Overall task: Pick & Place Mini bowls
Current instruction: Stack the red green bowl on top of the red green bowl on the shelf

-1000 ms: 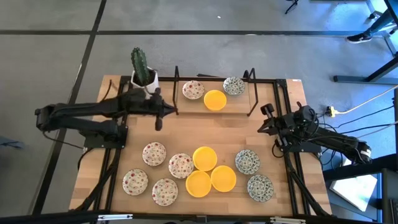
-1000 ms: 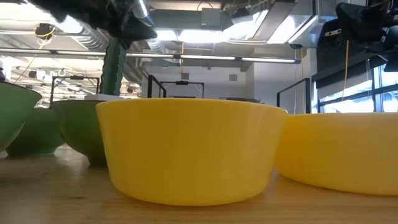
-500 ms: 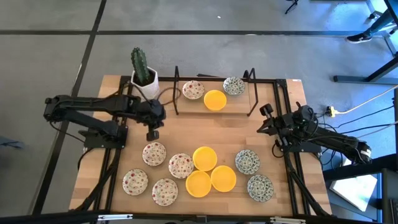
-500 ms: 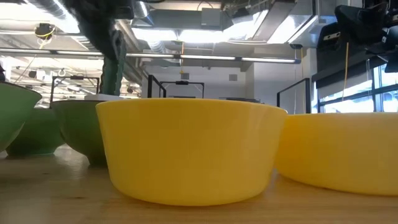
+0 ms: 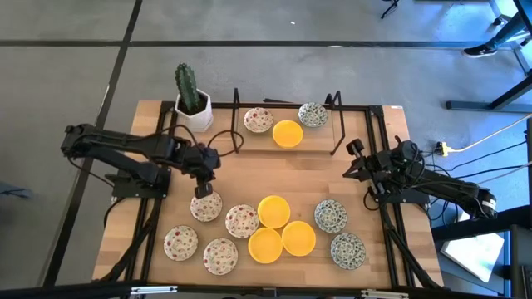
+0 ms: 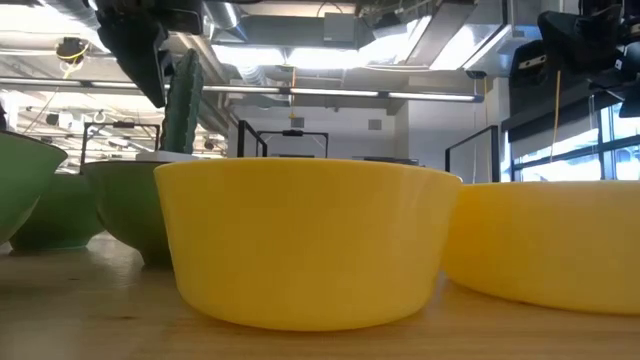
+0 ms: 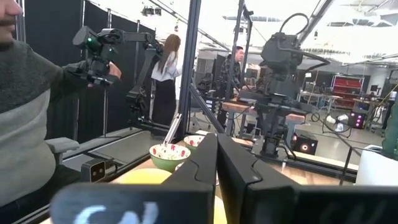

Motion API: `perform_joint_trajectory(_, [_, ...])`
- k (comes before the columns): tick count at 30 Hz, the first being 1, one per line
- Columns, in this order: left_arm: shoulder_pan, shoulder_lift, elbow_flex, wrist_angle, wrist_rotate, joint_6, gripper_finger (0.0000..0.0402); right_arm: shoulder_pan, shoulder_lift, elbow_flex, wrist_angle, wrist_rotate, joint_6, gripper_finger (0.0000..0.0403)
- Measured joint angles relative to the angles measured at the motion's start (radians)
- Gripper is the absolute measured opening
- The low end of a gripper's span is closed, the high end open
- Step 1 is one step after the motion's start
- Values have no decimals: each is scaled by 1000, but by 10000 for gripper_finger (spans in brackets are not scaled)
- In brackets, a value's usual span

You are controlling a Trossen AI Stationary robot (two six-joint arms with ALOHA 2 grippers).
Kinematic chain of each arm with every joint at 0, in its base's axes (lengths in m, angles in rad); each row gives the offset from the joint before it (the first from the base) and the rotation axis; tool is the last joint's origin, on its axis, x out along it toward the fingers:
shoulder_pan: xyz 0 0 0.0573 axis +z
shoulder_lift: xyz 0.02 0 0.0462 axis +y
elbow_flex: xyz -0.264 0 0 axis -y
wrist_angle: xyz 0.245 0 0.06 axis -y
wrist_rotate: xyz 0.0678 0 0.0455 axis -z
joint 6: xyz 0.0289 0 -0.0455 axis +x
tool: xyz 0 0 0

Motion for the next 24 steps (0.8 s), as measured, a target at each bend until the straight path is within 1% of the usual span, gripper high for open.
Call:
perform_joint_trajectory(6, [-61, 0, 0, -4, -6, -99, 141, 0, 0, 0, -8, 0, -7, 8])
perform_joint_trajectory(9, [-83, 0, 0, -5, -33, -115, 175, 0, 0, 0, -10, 0, -8, 6])
perform_joint_trajectory(11, [-93, 0, 0, -5, -54, -122, 191, 0, 0, 0, -11, 0, -7, 8])
perform_joint_trajectory(14, [-94, 0, 0, -5, -81, -122, 204, 0, 0, 0, -11, 0, -8, 15])
perform_joint_trajectory(17, [-94, 0, 0, -5, -103, -136, 207, 0, 0, 0, -11, 0, -4, 20])
perform_joint_trajectory(24, [-94, 2, 0, -5, -105, -148, 207, 0, 0, 1, -45, -1, 0, 21])
